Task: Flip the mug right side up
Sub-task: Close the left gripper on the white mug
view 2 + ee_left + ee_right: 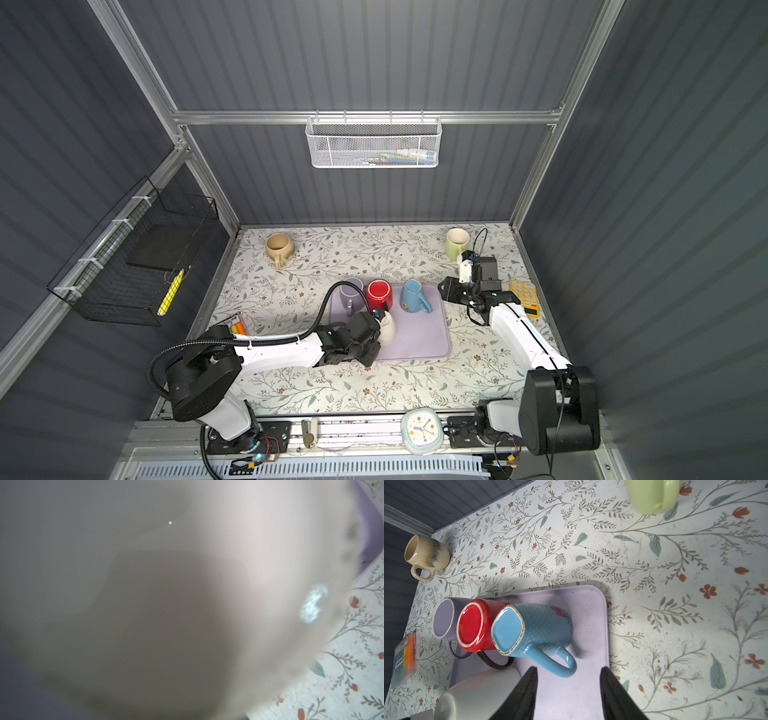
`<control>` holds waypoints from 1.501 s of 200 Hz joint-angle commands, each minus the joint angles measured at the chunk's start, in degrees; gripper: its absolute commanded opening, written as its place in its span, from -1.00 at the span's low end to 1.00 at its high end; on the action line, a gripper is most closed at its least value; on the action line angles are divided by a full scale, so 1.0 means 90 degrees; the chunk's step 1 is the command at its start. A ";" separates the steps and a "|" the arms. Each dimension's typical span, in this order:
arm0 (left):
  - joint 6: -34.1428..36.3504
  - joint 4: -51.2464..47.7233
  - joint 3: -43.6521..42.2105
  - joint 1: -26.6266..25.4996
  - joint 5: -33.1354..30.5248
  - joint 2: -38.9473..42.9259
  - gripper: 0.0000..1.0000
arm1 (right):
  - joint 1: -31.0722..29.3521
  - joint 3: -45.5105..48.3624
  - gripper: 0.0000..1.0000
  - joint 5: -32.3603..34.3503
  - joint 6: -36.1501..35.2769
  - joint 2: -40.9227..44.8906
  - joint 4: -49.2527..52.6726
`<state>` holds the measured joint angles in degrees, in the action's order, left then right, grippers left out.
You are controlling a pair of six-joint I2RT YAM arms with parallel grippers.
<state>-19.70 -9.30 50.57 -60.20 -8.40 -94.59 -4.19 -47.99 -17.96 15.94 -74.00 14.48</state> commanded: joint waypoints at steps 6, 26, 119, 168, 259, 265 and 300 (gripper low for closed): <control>0.0129 0.0037 -0.0073 -0.0039 -0.0067 -0.0127 -0.31 | -0.0033 0.0057 0.02 0.0042 0.0025 -0.0067 -0.0078; 0.0126 0.0057 -0.0101 -0.0049 -0.0098 -0.0128 -0.33 | -0.0033 0.0058 0.02 0.0042 0.0016 -0.0064 -0.0066; 0.0048 0.0193 -0.0223 -0.0049 -0.0224 -0.0023 -0.59 | -0.0033 0.0059 0.02 0.0048 0.0016 -0.0037 -0.0059; 0.0058 0.0232 -0.0218 -0.0049 -0.0194 0.0000 -0.75 | -0.0034 0.0077 0.02 0.0066 0.0025 -0.0050 -0.0056; 0.0358 0.0231 -0.0108 -0.0049 -0.0173 0.0482 -0.81 | -0.0023 0.0105 0.02 0.0042 0.0025 -0.0031 -0.0108; 0.0375 0.0251 -0.0110 -0.0049 -0.0137 0.0520 -0.81 | -0.0015 0.0122 0.02 0.0019 0.0034 -0.0034 -0.0126; 0.0406 0.0372 -0.0100 -0.0039 0.0032 0.0719 -0.82 | -0.0006 0.0156 0.03 -0.0056 0.0055 -0.0030 -0.0179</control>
<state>-17.47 -8.93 49.32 -60.36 -9.13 -91.39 -4.19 -47.44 -17.78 16.12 -74.00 13.54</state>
